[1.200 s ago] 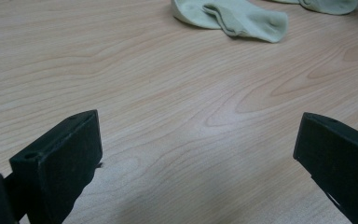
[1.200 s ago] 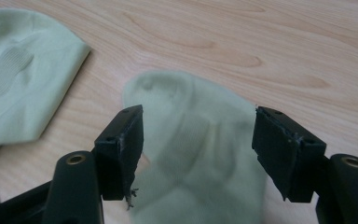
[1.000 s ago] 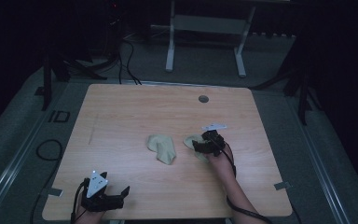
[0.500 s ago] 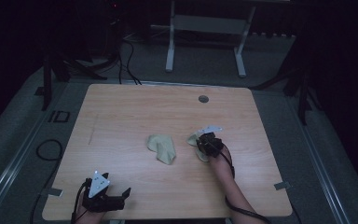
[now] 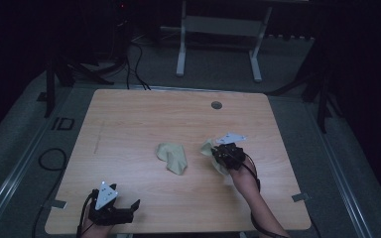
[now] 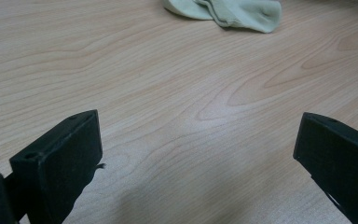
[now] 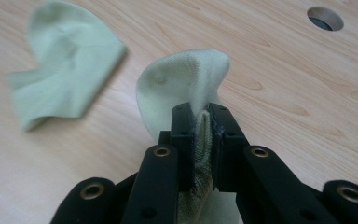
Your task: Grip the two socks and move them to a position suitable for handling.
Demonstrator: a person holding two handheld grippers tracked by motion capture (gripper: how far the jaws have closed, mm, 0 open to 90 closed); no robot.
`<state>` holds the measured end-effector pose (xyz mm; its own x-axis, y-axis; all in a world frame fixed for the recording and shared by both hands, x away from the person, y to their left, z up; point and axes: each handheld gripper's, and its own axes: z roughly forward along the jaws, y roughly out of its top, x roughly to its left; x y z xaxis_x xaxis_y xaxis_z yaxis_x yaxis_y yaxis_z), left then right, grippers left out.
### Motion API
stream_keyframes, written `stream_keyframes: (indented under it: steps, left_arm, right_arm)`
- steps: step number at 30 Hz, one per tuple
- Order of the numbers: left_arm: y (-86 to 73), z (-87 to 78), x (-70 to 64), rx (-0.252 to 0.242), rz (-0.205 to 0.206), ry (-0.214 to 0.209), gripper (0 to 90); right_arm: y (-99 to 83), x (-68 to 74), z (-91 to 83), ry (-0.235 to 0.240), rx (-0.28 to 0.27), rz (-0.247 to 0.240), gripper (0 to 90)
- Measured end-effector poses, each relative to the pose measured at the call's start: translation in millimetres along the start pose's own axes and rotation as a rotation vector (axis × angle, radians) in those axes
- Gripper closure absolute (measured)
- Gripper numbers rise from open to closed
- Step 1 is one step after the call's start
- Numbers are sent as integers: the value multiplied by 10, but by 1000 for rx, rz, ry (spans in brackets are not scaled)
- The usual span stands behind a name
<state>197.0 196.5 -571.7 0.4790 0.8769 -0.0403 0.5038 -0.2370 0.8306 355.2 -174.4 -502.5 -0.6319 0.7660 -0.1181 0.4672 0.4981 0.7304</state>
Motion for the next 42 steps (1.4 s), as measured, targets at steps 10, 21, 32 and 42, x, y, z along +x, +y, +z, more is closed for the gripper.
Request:
stream_keyframes:
  steps: [10, 21, 32, 42]
  left_arm:
    - [10, -7, -23, -16, 1, -5, 10]
    - [26, -2, -74, -15, 11, -21, 10]
    - [64, 62, -152, -13, 30, -64, 10]
    - [227, 77, -378, -21, 63, -162, 10]
  right_arm:
    - [-153, 339, -374, 79, -22, -87, 814]
    - [-557, 727, -471, 144, 17, -133, 812]
    - [-858, 834, -236, 167, 102, -156, 776]
    - [-899, 868, -260, 226, 97, -161, 541]
